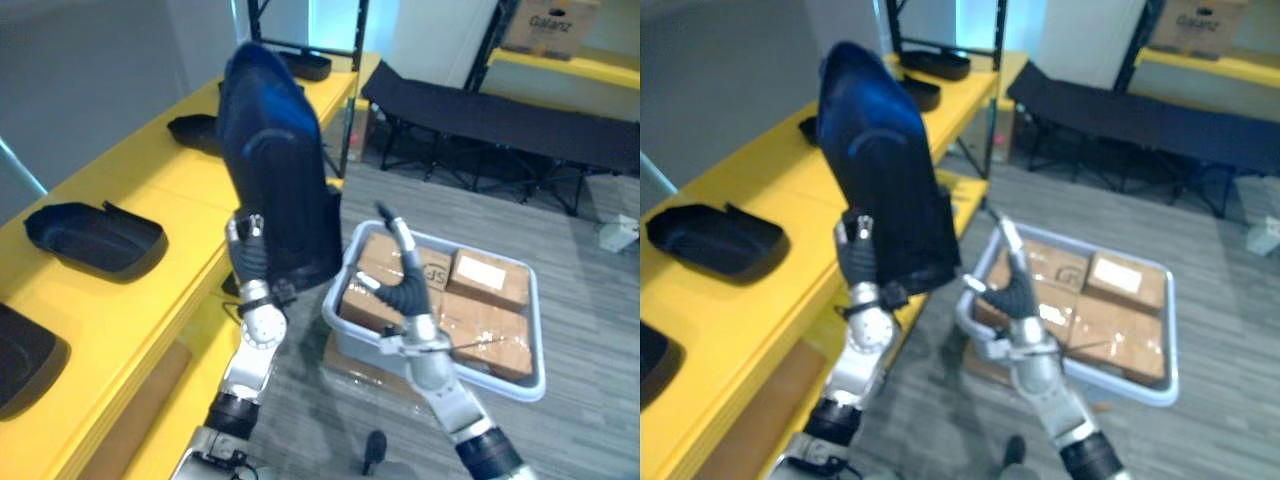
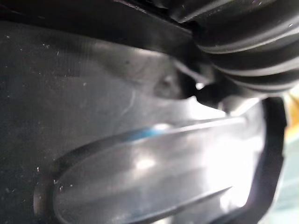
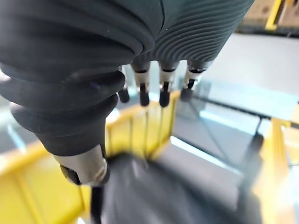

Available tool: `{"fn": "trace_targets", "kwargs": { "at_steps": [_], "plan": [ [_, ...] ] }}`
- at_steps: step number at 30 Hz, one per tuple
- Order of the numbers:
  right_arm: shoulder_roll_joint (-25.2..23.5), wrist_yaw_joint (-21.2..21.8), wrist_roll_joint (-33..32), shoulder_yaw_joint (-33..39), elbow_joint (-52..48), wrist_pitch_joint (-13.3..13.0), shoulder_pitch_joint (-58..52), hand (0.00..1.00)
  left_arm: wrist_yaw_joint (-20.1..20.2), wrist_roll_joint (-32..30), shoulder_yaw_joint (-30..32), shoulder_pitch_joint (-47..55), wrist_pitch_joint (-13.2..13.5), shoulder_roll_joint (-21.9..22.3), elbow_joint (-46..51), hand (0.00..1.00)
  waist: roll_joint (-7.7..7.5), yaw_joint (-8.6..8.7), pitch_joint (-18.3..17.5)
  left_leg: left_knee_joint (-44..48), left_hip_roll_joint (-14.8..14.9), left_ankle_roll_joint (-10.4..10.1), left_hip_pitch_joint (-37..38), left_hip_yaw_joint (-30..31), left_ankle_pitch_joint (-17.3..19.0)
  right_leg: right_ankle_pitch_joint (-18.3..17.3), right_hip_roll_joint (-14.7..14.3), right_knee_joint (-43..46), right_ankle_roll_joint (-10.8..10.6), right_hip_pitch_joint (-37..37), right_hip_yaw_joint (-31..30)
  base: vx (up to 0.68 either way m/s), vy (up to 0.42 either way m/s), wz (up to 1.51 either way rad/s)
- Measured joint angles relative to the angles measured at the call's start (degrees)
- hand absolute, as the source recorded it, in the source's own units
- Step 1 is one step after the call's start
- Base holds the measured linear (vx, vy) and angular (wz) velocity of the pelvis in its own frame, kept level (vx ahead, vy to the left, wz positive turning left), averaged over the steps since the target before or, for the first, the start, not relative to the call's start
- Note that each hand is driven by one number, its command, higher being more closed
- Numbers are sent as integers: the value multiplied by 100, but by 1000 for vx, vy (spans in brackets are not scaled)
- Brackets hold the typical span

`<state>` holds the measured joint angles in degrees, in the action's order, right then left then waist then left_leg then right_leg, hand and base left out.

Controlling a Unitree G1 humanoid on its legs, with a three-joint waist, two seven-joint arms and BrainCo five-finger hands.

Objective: Walk over and take plastic housings, then place them on the shelf

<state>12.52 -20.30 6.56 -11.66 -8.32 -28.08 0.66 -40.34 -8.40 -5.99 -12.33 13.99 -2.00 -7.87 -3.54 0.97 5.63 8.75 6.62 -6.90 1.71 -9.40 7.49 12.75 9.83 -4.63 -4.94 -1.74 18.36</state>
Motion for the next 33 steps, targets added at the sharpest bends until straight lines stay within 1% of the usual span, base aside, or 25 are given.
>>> {"fn": "trace_targets", "kwargs": {
  "at_steps": [1, 2, 4, 5, 6, 7, 8, 9, 10, 11, 12, 14, 16, 17, 18, 20, 21, 22, 25, 27, 28, 29, 30, 32, 33],
  "plan": [
    [-2, 183, -584, 342, -222, -101, -221, 0, -135, -201, 294, 246, -45, -10, 18, 100, 13, 1, -37, -26, 4, -2, 41, -59, 6, -19, -8, -1, -2, -3, -63, -25, 11, -18],
    [-6, 258, -817, 481, -302, -159, -307, 0, -185, -248, 397, 340, -47, -19, 24, 100, 19, 7, -42, -27, 5, -2, 43, -68, 13, -35, -10, -2, 0, -4, -79, -32, 10, -17],
    [-154, 545, -1736, 1043, -489, -408, -610, 0, -295, -439, 822, 744, -46, -43, 140, 100, 30, 65, -48, -40, 23, -16, 67, -108, 24, -81, -36, -34, 30, -9, -112, -35, 2, -8],
    [-222, 639, -2020, 1176, -489, -467, -665, 0, -335, -447, 900, 826, -43, -61, 156, 100, 29, 75, -50, -49, 33, -21, 81, -123, 27, -86, -47, -46, 36, -8, -118, -39, -11, -11],
    [-377, 851, -2695, 1436, -480, -504, -762, 0, -338, -442, 1046, 970, -30, -111, 162, 100, 34, 75, -58, -76, 59, -25, 118, -174, 27, -95, -75, -49, 46, -6, -142, -24, -10, -13],
    [-461, 954, -2998, 1567, -460, -505, -817, 0, -331, -425, 1083, 1041, -22, -151, 163, 100, 41, 76, -64, -92, 71, -28, 118, -200, 28, -98, -88, -50, 50, -7, -153, -26, -18, -12],
    [-640, 1166, -3514, 1876, -339, -489, -1023, 0, -277, -311, 1126, 1219, 32, -203, 183, 100, 83, 102, -115, -145, 82, -28, 122, -206, 28, -113, -96, -50, 57, -23, -149, -5, -8, -5],
    [-686, 1240, -3694, 1966, -256, -433, -1115, 0, -216, -235, 1141, 1307, 63, -190, 247, 100, 104, 126, -127, -158, 83, -27, 123, -206, 27, -119, -95, -50, 54, -26, -148, 0, 0, 0],
    [-765, 1383, -3965, 2079, 11, -280, -1317, 0, -102, -35, 1122, 1496, 126, -150, 444, 100, 151, 153, -155, -183, 83, -37, 126, -208, 21, -129, -94, -50, 49, -34, -147, 46, 21, 2],
    [-850, 1476, -4113, 2184, 350, -84, -1567, 0, 27, 165, 1054, 1669, 254, -72, 660, 100, 199, 159, -184, -227, 80, -60, 135, -208, 5, -144, -93, -50, 38, -42, -141, 52, 24, 2],
    [-891, 1535, -4204, 2215, 564, 3, -1696, 0, 83, 261, 998, 1749, 329, -28, 770, 100, 223, 161, -198, -234, 81, -61, 134, -208, 6, -151, -93, -49, 33, -44, -137, 43, 20, 3],
    [-1081, 1643, -4711, 2328, 1569, 295, -1967, 0, 391, 634, 789, 1959, 622, 126, 1027, 100, 296, 160, -240, -244, 81, -61, 134, -208, 8, -157, -92, -16, 13, -45, -127, 56, 25, 2],
    [-1187, 1638, -4752, 2518, 2329, 390, -1957, 0, 637, 798, 674, 1985, 740, 186, 1074, 100, 320, 159, -245, -243, 78, -63, 134, -206, 14, -148, -91, -1, -2, -44, -120, 53, 26, 2],
    [-1223, 1651, -4770, 2626, 2733, 419, -1949, 0, 774, 866, 651, 1986, 754, 227, 1112, 100, 332, 153, -240, -241, 75, -63, 135, -201, 15, -146, -90, 0, -4, -42, -114, 0, 0, 0],
    [-1271, 1683, -4923, 2744, 3082, 415, -1951, 0, 938, 1039, 624, 1996, 780, 248, 1163, 100, 347, 151, -230, -242, 74, -62, 135, -195, 18, -148, -86, 0, -8, -37, -107, 6, 32, 2],
    [-1360, 1696, -5028, 2871, 3219, 383, -1967, 0, 1107, 1293, 621, 2054, 848, 243, 1231, 100, 361, 168, -221, -240, 75, -58, 136, -193, 33, -153, -84, -1, -14, -32, -105, -10, 16, 0],
    [-1375, 1645, -4895, 2830, 3148, 297, -1942, 0, 1219, 1491, 622, 2067, 883, 242, 1256, 100, 355, 166, -220, -231, 73, -58, 138, -173, 48, -166, -83, -4, -26, -12, -89, 0, 0, 0],
    [-1380, 1643, -4864, 2830, 3117, 290, -1936, 0, 1221, 1509, 623, 2067, 884, 243, 1268, 100, 353, 165, -219, -231, 72, -57, 138, -167, 48, -167, -83, -5, -26, -9, -85, -35, 24, 7],
    [-1434, 1546, -4231, 2485, 2554, 261, -1862, 0, 1167, 1528, 691, 2097, 897, 240, 1694, 100, 337, 141, -203, -234, 67, -57, 101, -12, 46, -211, -73, -50, -6, 49, 67, -36, 13, 19],
    [-1446, 1524, -4139, 2183, 2253, 263, -1757, 0, 1124, 1525, 776, 2105, 910, 234, 1955, 100, 341, 120, -193, -232, 66, -58, 94, 106, 45, -257, -65, -51, 4, 125, 185, -18, 10, 34],
    [-1445, 1607, -4097, 1816, 1963, 278, -1626, 0, 930, 1427, 837, 2125, 912, 232, 2221, 100, 343, 89, -195, -224, 56, -53, 32, 238, 42, -294, -28, -52, -21, 161, 308, -7, 23, 58],
    [-1381, 1637, -3946, 1396, 1723, 341, -1428, 0, 801, 1344, 961, 2138, 912, 244, 2502, 100, 335, 25, -188, -243, 32, -31, -31, 385, 12, -314, 7, -52, -28, 185, 461, -6, 24, 59],
    [-1347, 1654, -3844, 1201, 1644, 374, -1308, 0, 708, 1242, 1044, 2136, 912, 245, 2632, 100, 337, -44, -190, -236, 27, -36, -87, 448, -10, -323, 18, -52, -29, 185, 537, 1, 18, 63],
    [-1278, 1777, -3517, 575, 1599, 444, -770, 0, 395, 969, 1552, 2239, 911, 261, 3072, 100, 356, -340, -169, -238, -32, -35, -185, 779, -101, -310, 57, -44, -62, 269, 870, 38, 3, 71],
    [-1271, 1818, -3486, 438, 1601, 450, -656, 0, 336, 940, 1708, 2306, 912, 268, 3169, 100, 370, -420, -147, -239, -53, -32, -186, 875, -121, -310, 83, -16, -70, 333, 970, 91, 34, 84]
  ]
}}
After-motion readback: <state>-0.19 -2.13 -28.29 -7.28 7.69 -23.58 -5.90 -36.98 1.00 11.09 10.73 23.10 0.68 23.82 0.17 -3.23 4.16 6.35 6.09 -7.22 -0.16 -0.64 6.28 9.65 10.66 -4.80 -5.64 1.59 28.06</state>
